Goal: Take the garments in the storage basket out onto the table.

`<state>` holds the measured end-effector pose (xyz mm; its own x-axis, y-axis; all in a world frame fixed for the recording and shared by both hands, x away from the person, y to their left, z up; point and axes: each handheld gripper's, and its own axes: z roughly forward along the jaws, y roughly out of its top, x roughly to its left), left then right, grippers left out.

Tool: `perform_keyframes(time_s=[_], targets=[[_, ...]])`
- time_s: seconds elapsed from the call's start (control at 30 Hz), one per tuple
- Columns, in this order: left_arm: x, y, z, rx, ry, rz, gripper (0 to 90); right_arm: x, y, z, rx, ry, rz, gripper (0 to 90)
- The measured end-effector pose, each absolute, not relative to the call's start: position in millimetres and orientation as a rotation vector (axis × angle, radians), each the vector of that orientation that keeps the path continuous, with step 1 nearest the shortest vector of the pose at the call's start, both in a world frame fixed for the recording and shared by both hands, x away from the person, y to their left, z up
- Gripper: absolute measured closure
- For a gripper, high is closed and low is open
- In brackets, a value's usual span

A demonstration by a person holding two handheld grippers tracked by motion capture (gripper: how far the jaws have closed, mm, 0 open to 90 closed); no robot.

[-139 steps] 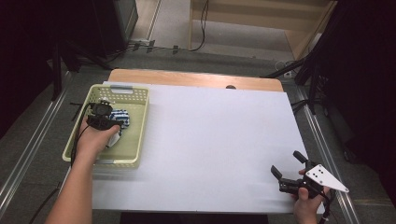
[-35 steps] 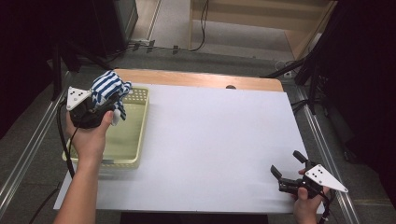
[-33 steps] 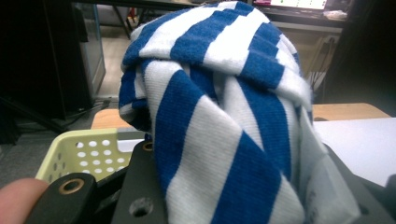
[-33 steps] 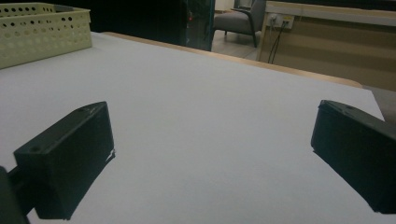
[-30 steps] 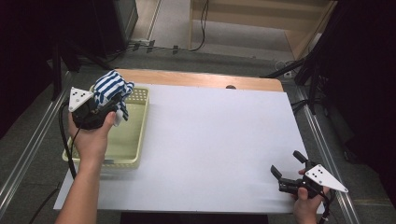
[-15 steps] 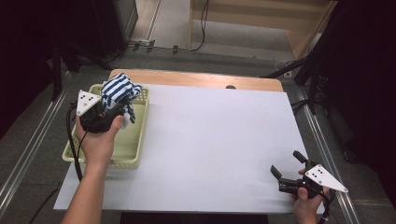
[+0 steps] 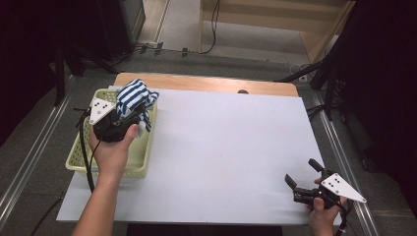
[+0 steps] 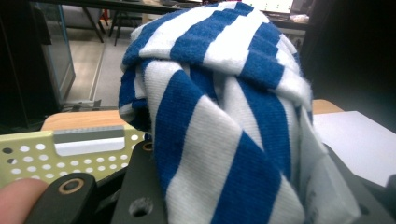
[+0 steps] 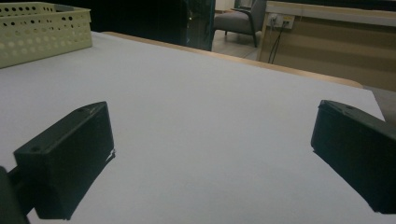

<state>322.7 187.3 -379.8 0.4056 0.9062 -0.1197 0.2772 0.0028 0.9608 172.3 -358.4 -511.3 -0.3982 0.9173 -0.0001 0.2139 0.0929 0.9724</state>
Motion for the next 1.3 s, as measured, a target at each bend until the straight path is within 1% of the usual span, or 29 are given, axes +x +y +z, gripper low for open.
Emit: perform_keyframes(time_s=[0.63,1.3], targets=[[322,163,-382,1.532,1.062,0.638,63.1,173,-359,-511,1.12,1.711,1.349,0.0],[317,124,-388,1.573,0.999,0.58,63.0,172,-358,-511,1.118,1.715,1.351,0.0]])
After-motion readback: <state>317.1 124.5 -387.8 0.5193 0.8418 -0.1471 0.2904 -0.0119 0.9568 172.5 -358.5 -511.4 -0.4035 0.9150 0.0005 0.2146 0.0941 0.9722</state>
